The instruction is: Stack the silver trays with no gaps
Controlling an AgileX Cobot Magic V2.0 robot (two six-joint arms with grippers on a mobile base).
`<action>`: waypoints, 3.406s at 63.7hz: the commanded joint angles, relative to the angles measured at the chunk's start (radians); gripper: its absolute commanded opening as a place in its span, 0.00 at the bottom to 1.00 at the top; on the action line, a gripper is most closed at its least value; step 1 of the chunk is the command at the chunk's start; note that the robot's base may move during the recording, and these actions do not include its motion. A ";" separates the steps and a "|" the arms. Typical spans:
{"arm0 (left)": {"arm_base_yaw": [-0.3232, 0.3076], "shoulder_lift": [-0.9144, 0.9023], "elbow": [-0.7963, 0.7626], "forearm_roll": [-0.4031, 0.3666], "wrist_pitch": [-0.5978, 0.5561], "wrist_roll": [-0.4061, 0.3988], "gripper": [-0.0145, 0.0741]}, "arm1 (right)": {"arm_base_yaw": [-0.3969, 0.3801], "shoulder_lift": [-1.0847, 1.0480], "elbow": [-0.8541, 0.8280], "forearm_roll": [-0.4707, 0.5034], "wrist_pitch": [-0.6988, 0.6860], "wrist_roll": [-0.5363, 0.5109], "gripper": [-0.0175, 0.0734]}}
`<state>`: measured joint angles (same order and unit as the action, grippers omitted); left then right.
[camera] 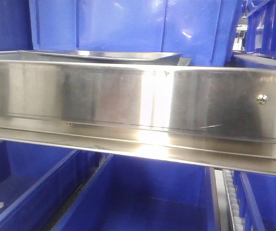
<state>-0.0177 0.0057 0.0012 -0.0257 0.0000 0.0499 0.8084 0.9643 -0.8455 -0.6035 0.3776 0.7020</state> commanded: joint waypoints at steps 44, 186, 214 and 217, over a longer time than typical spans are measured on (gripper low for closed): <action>0.001 -0.006 -0.001 -0.020 -0.023 -0.001 0.17 | 0.002 -0.009 0.000 -0.019 -0.018 -0.005 0.10; 0.001 -0.006 -0.001 -0.020 -0.023 -0.001 0.17 | -0.719 -0.964 0.846 0.007 -0.440 0.014 0.10; 0.001 -0.006 -0.001 -0.020 -0.023 -0.001 0.17 | -0.719 -0.964 0.846 0.701 -0.355 -0.702 0.10; 0.001 -0.006 -0.001 -0.020 -0.023 -0.001 0.17 | -0.719 -0.964 0.846 0.732 -0.358 -0.738 0.10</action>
<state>-0.0177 0.0057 0.0012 -0.0413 0.0000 0.0499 0.0949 0.0030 0.0011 0.0588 0.0330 0.0344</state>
